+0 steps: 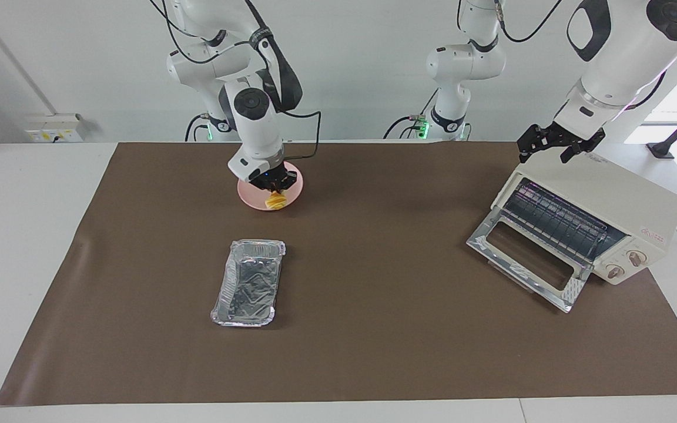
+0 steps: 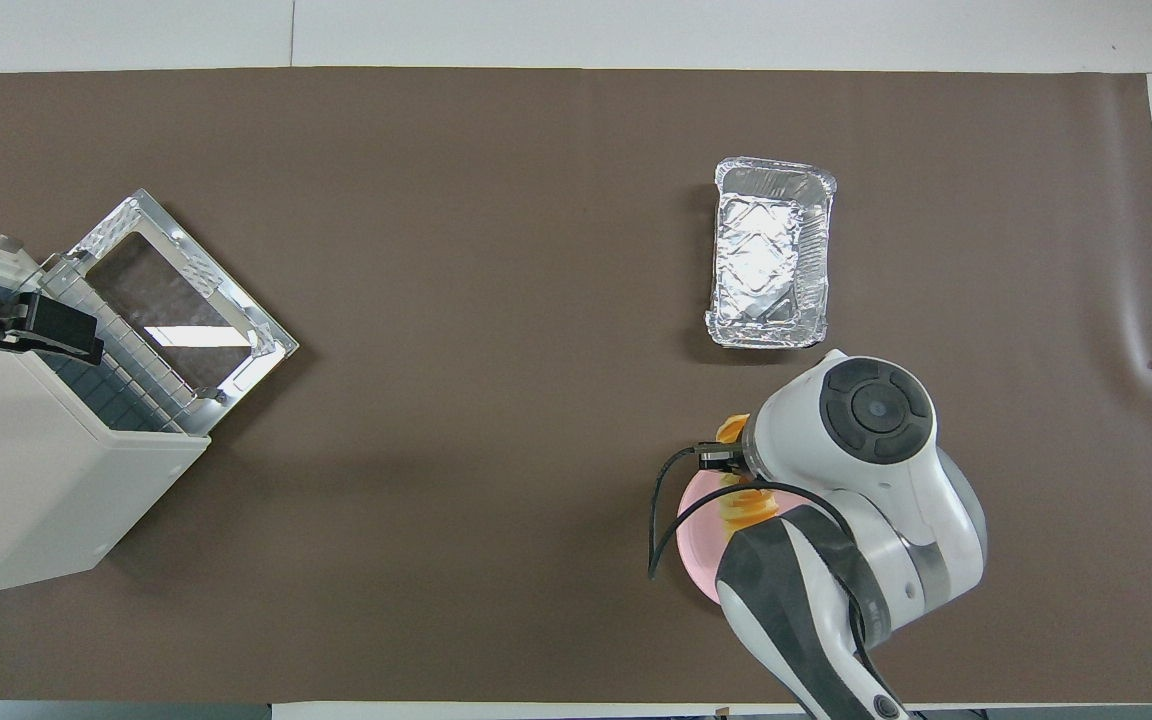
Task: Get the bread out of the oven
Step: 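Move the held bread over the pink plate with the right gripper, then lower the bread onto the pink plate and open the right gripper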
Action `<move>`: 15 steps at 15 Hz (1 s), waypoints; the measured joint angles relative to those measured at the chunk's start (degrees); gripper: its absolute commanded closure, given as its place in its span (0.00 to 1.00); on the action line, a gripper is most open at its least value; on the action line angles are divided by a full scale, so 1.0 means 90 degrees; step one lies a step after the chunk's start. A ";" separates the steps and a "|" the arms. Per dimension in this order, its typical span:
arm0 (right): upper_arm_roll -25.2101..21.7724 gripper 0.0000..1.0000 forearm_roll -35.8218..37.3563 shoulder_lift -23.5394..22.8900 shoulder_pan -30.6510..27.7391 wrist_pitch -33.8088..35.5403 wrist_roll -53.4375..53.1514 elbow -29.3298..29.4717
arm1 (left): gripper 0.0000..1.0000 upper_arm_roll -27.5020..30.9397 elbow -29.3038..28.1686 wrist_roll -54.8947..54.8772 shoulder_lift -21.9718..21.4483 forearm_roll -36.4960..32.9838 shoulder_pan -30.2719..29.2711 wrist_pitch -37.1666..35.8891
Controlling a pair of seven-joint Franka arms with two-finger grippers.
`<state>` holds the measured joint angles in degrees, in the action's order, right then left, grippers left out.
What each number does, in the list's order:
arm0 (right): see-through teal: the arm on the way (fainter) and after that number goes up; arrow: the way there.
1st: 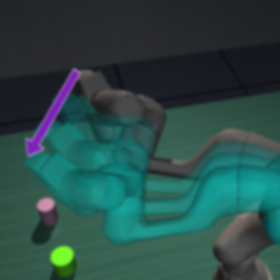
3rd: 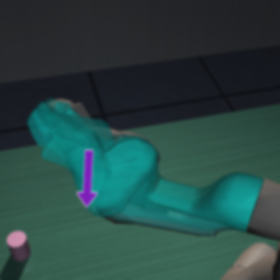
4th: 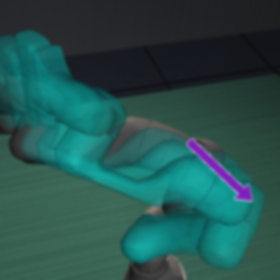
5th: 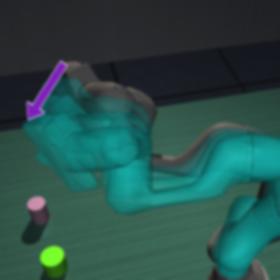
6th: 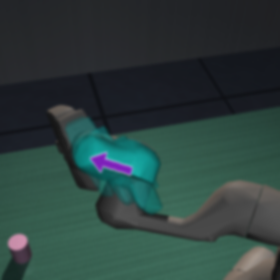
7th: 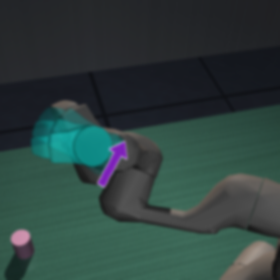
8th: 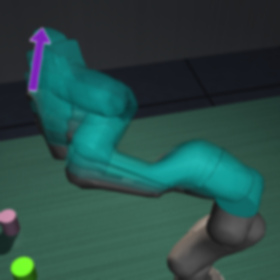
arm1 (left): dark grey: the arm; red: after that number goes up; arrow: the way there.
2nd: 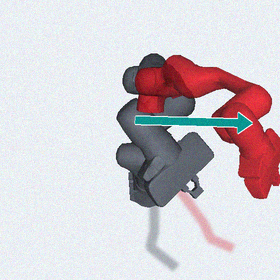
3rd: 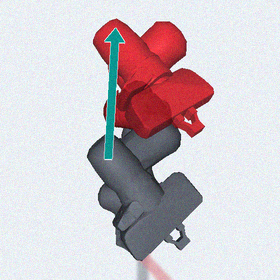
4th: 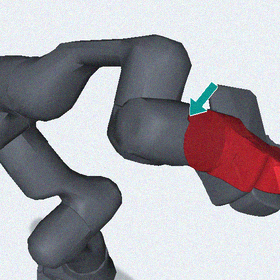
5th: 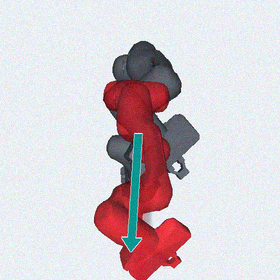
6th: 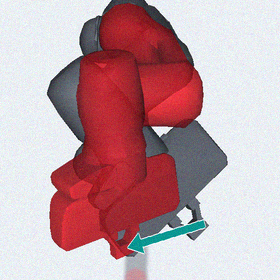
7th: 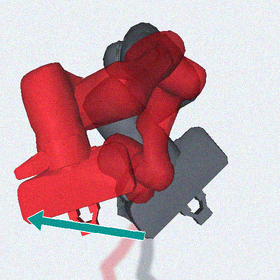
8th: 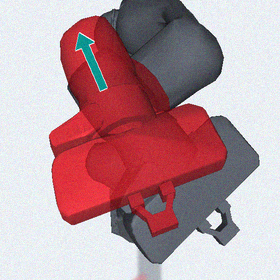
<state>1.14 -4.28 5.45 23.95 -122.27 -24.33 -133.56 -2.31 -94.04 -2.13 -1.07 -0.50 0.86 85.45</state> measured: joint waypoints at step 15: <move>0.0023 0.94 0.0000 0.0563 0.0061 -0.0821 0.0331 -0.1262 | 0.00 0.0000 0.0000 0.0000 0.0000 0.0000 0.0000 0.0000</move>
<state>1.35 -4.28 10.51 24.50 -129.65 -21.35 -144.91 -2.31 -94.04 -2.13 -1.07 -0.50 0.86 85.45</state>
